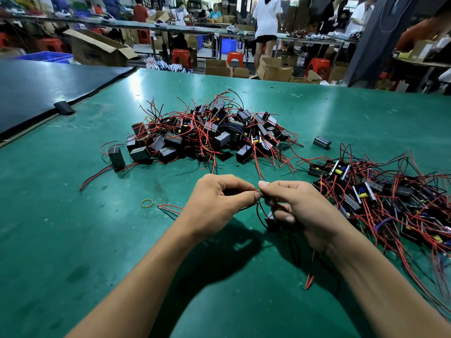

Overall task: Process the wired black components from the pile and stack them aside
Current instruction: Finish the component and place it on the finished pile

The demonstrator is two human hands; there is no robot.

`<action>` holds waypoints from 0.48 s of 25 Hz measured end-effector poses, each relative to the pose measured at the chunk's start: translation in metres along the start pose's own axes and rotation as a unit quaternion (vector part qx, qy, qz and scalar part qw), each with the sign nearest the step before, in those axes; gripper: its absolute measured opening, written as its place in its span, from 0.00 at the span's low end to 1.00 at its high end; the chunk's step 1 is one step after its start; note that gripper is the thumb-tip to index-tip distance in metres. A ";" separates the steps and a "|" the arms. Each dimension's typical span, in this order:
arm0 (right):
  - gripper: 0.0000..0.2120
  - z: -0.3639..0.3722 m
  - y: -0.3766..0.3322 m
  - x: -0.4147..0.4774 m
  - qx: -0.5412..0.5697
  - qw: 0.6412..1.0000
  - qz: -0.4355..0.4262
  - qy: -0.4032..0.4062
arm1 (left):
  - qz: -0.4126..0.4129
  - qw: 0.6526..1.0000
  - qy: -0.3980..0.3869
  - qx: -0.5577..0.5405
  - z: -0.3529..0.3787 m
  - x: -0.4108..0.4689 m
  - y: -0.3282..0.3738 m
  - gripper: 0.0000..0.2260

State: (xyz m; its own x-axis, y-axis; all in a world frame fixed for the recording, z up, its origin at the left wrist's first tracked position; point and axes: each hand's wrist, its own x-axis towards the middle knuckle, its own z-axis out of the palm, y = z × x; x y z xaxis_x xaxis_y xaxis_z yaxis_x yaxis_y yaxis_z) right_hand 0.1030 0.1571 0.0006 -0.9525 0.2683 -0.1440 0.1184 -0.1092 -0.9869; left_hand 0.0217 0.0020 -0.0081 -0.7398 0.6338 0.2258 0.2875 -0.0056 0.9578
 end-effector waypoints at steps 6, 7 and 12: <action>0.07 -0.006 0.005 -0.001 -0.151 0.979 -0.136 0.016 | -0.056 0.998 0.012 -0.027 -0.006 0.001 -0.002 0.03; 0.05 -0.007 0.006 -0.001 -0.167 0.975 -0.149 0.017 | -0.060 0.998 0.014 -0.031 -0.007 0.002 -0.003 0.03; 0.05 -0.009 0.010 0.000 -0.193 0.960 -0.200 0.029 | -0.075 0.996 0.003 -0.043 -0.008 0.003 -0.004 0.03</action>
State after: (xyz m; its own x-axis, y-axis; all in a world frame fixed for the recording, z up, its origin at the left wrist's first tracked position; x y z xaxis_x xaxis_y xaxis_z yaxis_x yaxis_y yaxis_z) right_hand 0.1070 0.1646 -0.0095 -0.9277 0.2684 0.2594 -0.1478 0.3740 -0.9156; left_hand 0.0133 -0.0024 -0.0098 -0.7747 0.6272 0.0803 0.1208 0.0223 0.9924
